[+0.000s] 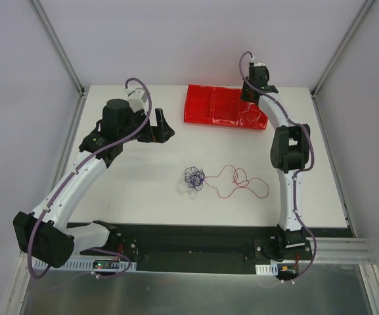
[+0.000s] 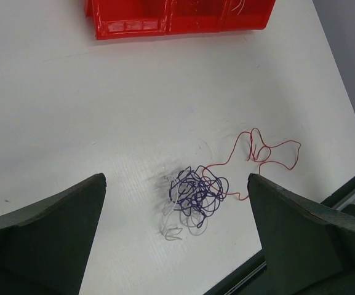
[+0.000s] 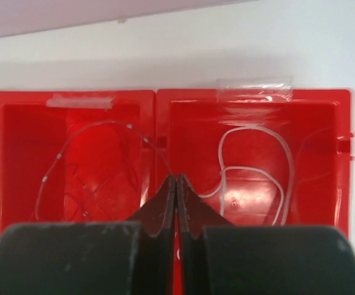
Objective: Untangle the cables
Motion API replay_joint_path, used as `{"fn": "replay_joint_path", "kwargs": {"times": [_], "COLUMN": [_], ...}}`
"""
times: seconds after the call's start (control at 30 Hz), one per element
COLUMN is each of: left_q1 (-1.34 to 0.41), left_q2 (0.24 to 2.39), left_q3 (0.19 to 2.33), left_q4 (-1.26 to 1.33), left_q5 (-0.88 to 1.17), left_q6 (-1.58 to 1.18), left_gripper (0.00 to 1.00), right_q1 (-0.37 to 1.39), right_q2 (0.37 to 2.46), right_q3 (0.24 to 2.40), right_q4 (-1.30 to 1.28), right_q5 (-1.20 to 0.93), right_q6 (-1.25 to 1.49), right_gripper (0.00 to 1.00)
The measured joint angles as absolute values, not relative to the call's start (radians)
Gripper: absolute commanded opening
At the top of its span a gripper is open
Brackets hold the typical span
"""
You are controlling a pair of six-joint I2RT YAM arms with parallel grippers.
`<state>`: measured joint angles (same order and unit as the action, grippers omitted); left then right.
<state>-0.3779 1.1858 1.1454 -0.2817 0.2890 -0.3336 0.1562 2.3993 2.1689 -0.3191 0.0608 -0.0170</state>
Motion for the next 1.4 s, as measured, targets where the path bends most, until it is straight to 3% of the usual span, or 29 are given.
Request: {"fn": "replay_joint_path", "kwargs": {"times": [0.37,0.87,0.9,1.03,1.3,1.4], "left_q1": [-0.364,-0.364,-0.364,-0.364,-0.364,-0.363], "left_q2": [1.191,1.191,1.191,1.191,1.205,1.211], "left_q3": [1.145,1.145,1.145,1.145,1.145,1.145], "left_q4": [-0.281,-0.282,-0.282,-0.282,-0.281,-0.282], "left_q5": [0.327,0.338,0.339,0.340,0.345,0.356], "left_q6": [-0.349,-0.349,-0.350,-0.350,-0.351,-0.352], "left_gripper": [0.98,0.98,0.98,0.98,0.98,0.98], "right_q1": [0.393,0.332,0.331,0.332,0.337,0.337], "right_q2": [2.422,2.626,2.626,2.626,2.598,2.540], "right_q3": [2.286,2.419,2.419,2.419,2.415,2.406], "right_q4": [-0.372,-0.403,-0.406,-0.402,-0.423,-0.449], "right_q5": [0.253,0.294,0.294,0.289,0.276,0.275], "right_q6": [-0.218,-0.218,-0.218,-0.219,-0.222,-0.226], "right_gripper": [0.01,0.01,0.04,0.32,0.51,0.63]}}
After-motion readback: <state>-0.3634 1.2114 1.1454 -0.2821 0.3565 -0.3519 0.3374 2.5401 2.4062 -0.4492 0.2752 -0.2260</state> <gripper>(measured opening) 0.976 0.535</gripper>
